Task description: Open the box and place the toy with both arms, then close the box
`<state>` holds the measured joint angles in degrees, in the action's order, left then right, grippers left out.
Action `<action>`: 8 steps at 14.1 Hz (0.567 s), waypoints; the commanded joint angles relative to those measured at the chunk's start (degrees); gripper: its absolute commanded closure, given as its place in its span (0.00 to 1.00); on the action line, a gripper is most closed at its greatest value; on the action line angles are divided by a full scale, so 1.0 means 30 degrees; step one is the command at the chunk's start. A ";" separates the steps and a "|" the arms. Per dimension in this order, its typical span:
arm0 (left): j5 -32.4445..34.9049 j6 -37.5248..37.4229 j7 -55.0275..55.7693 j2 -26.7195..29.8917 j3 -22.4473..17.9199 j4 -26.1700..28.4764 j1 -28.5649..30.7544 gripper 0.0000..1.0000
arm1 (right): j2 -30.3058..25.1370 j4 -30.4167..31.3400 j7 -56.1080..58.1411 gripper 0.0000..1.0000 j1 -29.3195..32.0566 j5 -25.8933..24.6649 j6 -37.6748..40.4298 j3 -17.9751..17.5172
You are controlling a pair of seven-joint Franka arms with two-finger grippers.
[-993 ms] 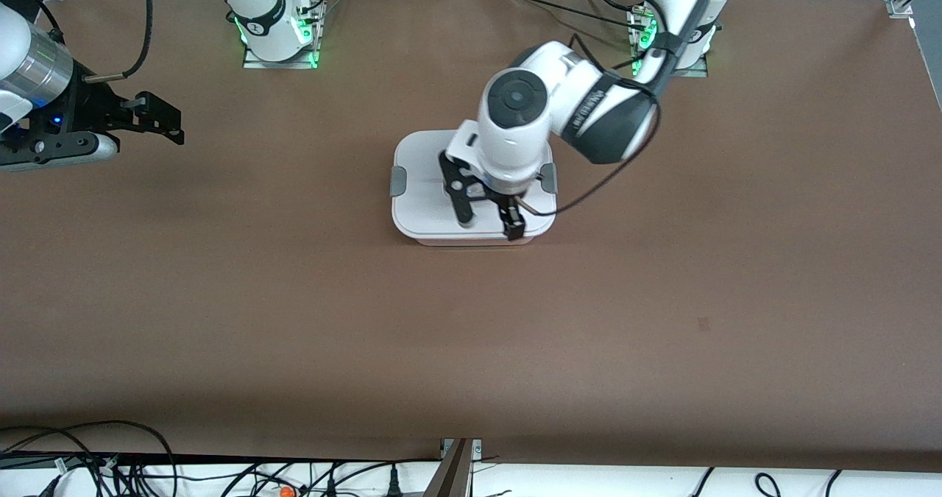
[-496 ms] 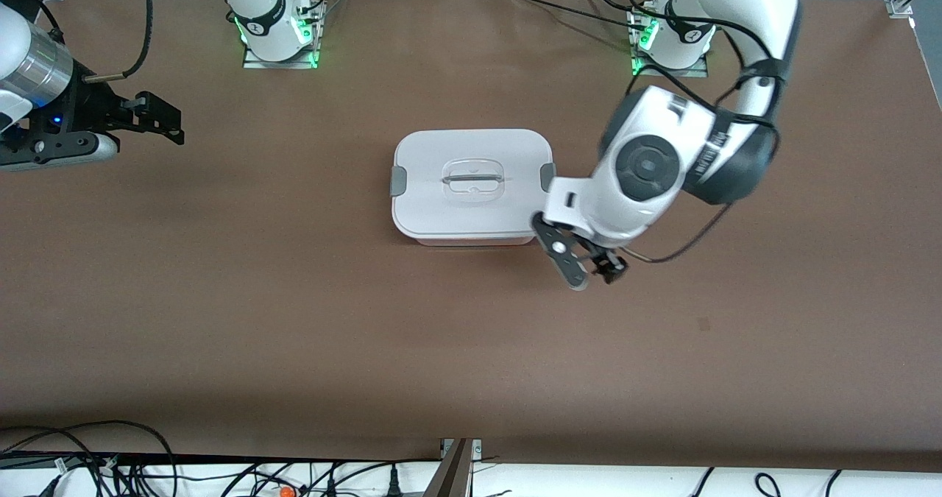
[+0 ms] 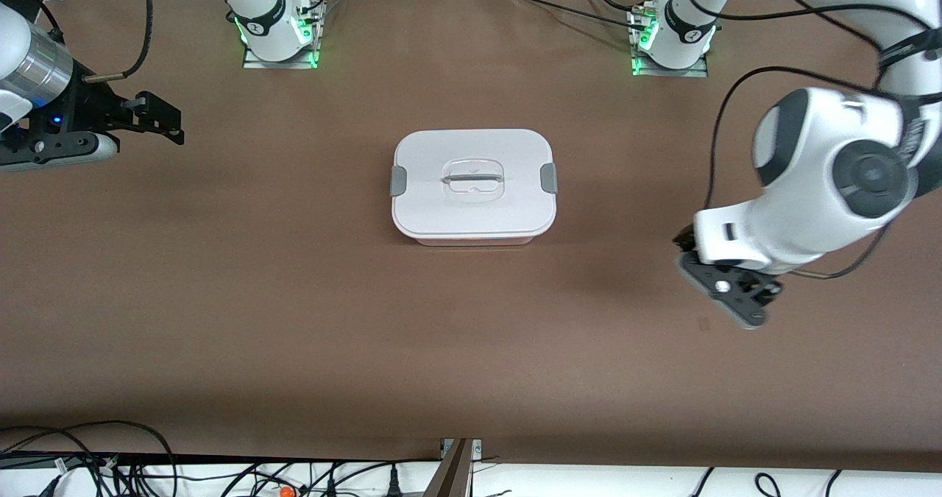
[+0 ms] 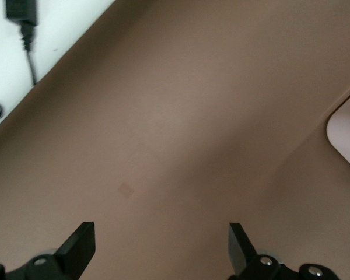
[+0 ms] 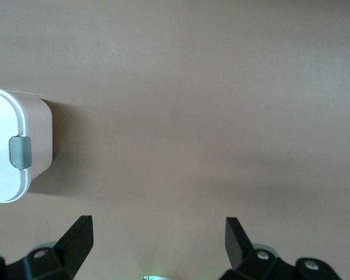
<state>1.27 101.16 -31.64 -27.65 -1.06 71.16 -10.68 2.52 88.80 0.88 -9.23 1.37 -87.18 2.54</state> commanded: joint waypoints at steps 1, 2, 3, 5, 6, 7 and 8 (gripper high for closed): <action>0.0221 -0.0117 0.1076 0.2120 -0.0259 0.1502 0.1212 0.00 | 0.0186 -0.0449 -0.0148 0.00 0.0177 -0.0136 0.0173 -0.0204; 0.0192 -0.0175 0.1866 0.2677 -0.0260 0.1735 0.1739 0.00 | 0.0186 -0.0449 -0.0148 0.00 0.0177 -0.0136 0.0173 -0.0204; 0.0192 -0.0408 0.2657 0.3553 -0.0260 0.2317 0.2034 0.00 | 0.0186 -0.0449 -0.0148 0.00 0.0177 -0.0136 0.0173 -0.0204; 0.0134 -0.1429 0.5491 0.5078 -0.0260 0.3286 0.2358 0.00 | 0.0186 -0.0449 -0.0148 0.00 0.0148 -0.0136 0.0173 -0.0204; 0.0133 -0.2364 0.6927 0.5665 -0.0260 0.3522 0.2447 0.00 | 0.0186 -0.0449 -0.0148 0.00 0.0148 -0.0136 0.0173 -0.0204; 0.0133 -0.3243 0.7783 0.6193 -0.0231 0.3640 0.2419 0.00 | 0.0186 -0.0449 -0.0148 0.00 0.0148 -0.0136 0.0173 -0.0204; 0.0133 -0.3919 0.8342 0.6778 -0.0231 0.3874 0.2418 0.00 | 0.0186 -0.0449 -0.0148 0.00 0.0148 -0.0136 0.0173 -0.0204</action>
<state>1.27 91.37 -11.16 -12.29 -2.25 78.22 -3.40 2.57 88.69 0.88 -9.23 1.37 -87.18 2.54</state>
